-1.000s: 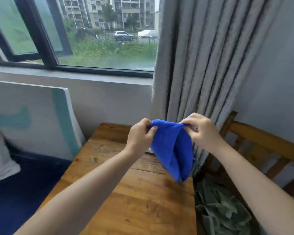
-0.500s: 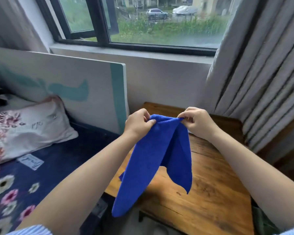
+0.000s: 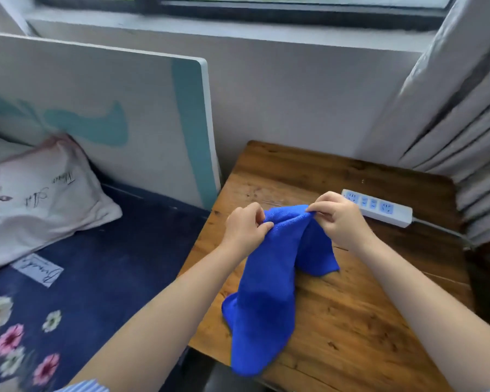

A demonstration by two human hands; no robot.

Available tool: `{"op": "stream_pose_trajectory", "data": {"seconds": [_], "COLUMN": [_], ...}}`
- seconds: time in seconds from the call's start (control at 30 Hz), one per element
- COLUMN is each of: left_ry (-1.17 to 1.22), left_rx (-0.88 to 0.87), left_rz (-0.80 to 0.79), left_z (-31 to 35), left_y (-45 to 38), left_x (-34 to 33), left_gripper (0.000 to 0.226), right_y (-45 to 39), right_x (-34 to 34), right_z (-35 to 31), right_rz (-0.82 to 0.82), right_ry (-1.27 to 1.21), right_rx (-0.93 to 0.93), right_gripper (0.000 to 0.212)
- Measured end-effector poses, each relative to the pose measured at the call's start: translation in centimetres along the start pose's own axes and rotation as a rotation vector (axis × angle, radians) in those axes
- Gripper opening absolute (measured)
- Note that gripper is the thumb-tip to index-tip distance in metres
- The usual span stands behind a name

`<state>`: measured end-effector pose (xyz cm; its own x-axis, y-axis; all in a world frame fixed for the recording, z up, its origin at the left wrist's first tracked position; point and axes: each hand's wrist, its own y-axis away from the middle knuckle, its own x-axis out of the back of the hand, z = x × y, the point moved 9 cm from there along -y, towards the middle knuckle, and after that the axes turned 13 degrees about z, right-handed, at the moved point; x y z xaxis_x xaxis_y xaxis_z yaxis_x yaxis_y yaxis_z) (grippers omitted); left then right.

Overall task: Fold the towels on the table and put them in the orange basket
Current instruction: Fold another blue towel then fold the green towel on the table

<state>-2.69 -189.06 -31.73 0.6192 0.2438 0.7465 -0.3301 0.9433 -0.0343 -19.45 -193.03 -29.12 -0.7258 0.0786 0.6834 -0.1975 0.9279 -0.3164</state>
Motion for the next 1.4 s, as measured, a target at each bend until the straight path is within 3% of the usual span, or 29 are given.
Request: {"op": "stream_pose_trajectory", "data": {"seconds": [0.07,0.33,0.57,0.67,0.73,0.87,1.0,1.13,1.27,1.4], "left_ry": [-0.086,-0.207,-0.271,-0.360,-0.435,-0.363,-0.048,0.091,-0.064,0.018], "left_rx": [-0.046,0.024,-0.015,-0.162,-0.268,-0.244,-0.051,-0.164,-0.254,-0.113], "left_rz": [-0.009,-0.354,-0.331,-0.368,-0.417,-0.435,-0.159,0.003,-0.166,-0.457], "left_z": [-1.2,-7.9,-9.4,-9.3,-9.5,-9.6,-9.1,-6.3,-6.2,-9.4], "left_y": [-0.5,1.9,2.1,3.2,3.9,3.5,-0.8,-3.6,-2.6,0.5], "left_x": [-2.1,-12.9,-14.9,-15.2,-15.3,-13.4,-7.5,-3.4,-5.5,-9.9], "left_gripper": [0.011,0.022,0.027,0.027,0.025,0.023,0.018,0.016,0.017,0.031], "right_y": [0.3,7.6,14.4,16.7,17.1,17.7,16.7,12.4,10.2,13.5], "right_x": [-2.2,-9.8,-12.1,-13.8,-13.8,-12.3,-7.4,-3.8,-4.4,-9.5], "right_z": [2.0,11.6,15.1,15.2,15.0,14.3,13.9,11.8,10.7,12.3], "right_rz": [-0.004,-0.114,0.124,0.199,0.261,0.362,0.503,0.494,0.488,0.440], "right_ry": [0.021,0.092,-0.178,-0.367,-0.422,-0.458,-0.363,-0.243,-0.252,-0.392], "right_rx": [-0.044,-0.435,-0.983,-1.178,-1.217,-1.235,-1.183,-0.957,-0.911,-1.193], "right_gripper": [0.021,0.027,0.033,0.013,0.007,0.029,0.027,0.011,0.014,0.023]}}
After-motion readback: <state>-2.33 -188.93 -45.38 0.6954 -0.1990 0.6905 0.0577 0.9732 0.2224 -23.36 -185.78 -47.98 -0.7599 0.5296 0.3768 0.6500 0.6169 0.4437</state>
